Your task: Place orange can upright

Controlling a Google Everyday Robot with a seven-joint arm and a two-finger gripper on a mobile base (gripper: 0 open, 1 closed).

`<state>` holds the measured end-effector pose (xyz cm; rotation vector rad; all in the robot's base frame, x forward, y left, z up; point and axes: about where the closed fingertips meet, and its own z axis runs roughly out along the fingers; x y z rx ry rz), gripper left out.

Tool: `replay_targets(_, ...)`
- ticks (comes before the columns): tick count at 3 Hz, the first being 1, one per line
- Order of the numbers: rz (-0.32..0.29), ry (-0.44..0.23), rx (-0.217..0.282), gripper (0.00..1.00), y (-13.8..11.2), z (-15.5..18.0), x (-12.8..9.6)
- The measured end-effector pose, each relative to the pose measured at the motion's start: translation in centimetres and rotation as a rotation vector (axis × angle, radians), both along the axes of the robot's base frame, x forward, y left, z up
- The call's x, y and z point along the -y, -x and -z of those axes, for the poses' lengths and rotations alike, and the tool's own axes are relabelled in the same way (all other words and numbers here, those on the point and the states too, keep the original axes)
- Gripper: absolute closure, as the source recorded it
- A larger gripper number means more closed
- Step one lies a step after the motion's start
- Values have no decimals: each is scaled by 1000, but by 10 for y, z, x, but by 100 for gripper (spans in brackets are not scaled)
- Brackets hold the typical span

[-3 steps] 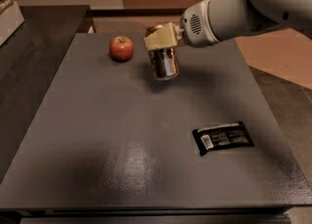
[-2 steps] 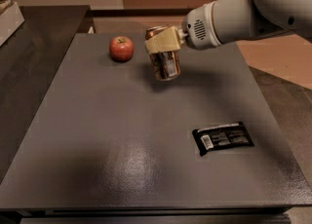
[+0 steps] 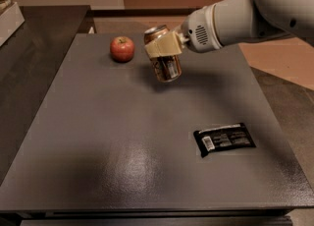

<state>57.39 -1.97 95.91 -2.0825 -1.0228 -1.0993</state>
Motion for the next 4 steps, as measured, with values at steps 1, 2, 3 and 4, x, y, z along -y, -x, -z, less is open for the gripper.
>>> replay_targets(1, -42, -8, 40, 100, 0, -2, -1)
replay_targets(2, -108, -48, 90, 100, 1, -3, -1)
replay_targets(3, -152, -68, 121, 100, 1, 2, 3)
replay_targets(4, -160, -100, 134, 100, 1, 10, 16)
